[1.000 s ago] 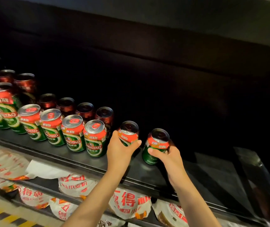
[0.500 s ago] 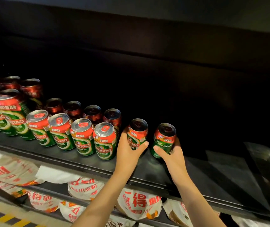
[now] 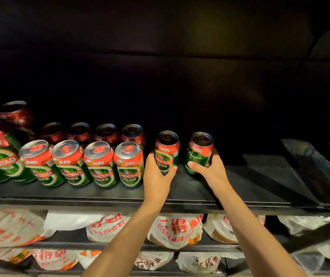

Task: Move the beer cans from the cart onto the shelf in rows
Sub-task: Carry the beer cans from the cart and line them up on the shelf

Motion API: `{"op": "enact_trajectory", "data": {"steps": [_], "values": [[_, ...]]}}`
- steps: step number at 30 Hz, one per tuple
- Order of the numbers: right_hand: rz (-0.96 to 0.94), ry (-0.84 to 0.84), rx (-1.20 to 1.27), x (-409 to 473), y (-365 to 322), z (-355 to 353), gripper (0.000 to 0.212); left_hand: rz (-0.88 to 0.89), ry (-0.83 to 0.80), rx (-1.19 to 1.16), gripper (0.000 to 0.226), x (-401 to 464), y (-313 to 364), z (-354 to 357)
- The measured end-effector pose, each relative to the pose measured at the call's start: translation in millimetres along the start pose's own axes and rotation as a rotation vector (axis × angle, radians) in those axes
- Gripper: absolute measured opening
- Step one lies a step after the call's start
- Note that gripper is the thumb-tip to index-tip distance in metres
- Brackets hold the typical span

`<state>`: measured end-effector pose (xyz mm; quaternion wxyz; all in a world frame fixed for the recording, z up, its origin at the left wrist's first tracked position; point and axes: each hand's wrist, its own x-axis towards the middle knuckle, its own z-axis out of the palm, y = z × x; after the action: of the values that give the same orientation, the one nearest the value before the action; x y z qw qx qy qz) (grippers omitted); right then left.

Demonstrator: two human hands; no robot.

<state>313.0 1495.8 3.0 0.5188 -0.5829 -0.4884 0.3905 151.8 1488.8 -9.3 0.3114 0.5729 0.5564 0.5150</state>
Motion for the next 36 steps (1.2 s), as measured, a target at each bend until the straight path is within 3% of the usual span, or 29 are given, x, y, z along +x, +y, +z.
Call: {"op": "enact_trajectory", "data": {"steps": [4, 11, 16, 21, 29, 36], "values": [[-0.018, -0.021, 0.062, -3, 2, -4, 0.046, -0.011, 0.005, 0.016, 0.049, 0, -3, 1], [-0.032, 0.004, 0.000, -3, -1, 0, 0.061, -0.006, 0.007, 0.028, 0.053, 0, -7, 2], [0.012, -0.063, 0.040, -1, 0, -8, 0.051, 0.003, 0.013, 0.031, 0.053, 0, -7, 3], [-0.006, -0.026, -0.026, -3, -1, -2, 0.059, 0.029, 0.028, 0.093, 0.052, -1, -9, 5], [0.069, -0.060, -0.107, -2, 2, -5, 0.034, 0.029, 0.031, 0.101, 0.053, -3, -7, 5], [0.005, -0.015, -0.115, -8, -2, 4, 0.062, 0.032, 0.019, 0.065, 0.047, -3, -8, 3]]}}
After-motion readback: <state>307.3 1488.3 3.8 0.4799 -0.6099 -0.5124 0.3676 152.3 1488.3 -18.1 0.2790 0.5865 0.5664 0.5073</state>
